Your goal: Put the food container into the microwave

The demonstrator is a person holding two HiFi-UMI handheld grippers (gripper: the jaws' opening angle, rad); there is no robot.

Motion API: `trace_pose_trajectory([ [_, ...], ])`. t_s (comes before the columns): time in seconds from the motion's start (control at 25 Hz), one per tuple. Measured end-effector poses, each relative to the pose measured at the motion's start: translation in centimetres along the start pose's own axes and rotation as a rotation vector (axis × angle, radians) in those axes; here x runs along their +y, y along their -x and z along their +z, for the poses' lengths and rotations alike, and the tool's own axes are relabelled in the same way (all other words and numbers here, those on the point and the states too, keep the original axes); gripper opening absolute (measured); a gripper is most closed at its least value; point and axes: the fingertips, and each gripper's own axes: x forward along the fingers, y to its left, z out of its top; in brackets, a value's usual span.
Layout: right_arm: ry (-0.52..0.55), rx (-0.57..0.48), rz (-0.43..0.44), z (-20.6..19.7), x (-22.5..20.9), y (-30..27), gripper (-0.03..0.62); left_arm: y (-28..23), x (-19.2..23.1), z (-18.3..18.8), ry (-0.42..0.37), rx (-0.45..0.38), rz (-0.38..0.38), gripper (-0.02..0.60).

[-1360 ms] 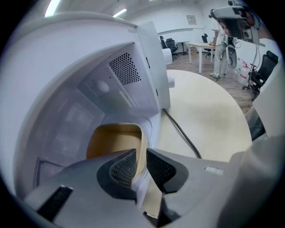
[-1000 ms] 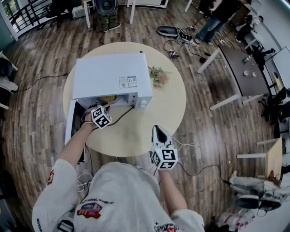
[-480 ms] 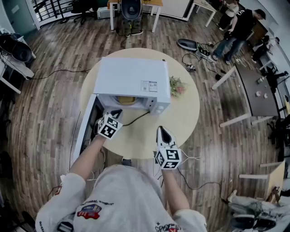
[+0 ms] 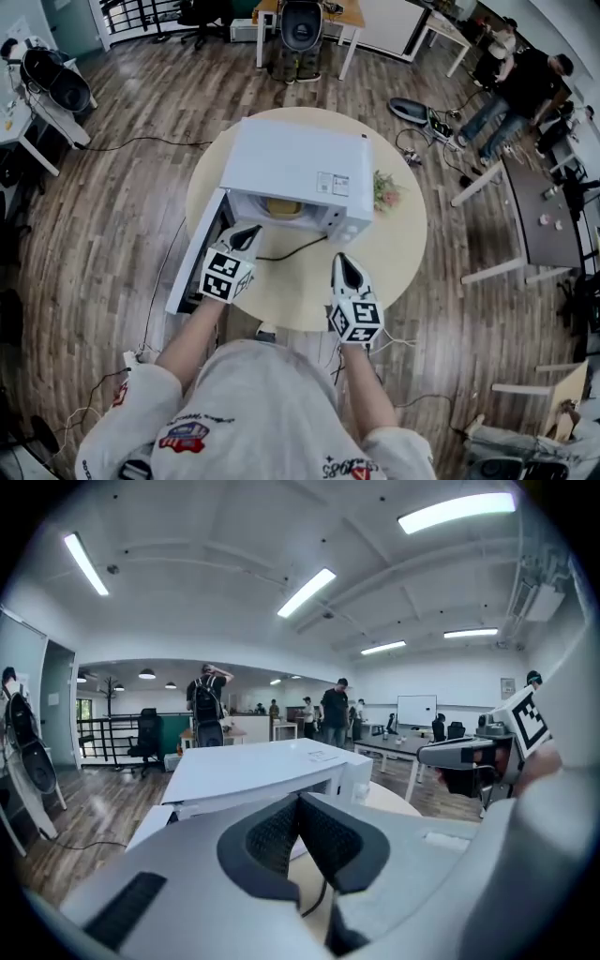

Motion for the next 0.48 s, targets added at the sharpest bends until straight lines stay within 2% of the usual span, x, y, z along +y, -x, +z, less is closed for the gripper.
trace_pose_trajectory([
  [0.2, 0.013, -0.027, 0.001, 1.5, 0.4, 0.2, -0.008, 2.5, 0.4, 1.2, -0.016, -0.054, 0.016, 0.003],
  [0.48, 0.020, -0.041, 0.005, 1.3, 1.6, 0.4, -0.009, 4.1, 0.7, 1.1, -0.016, -0.083, 0.009, 0.003],
])
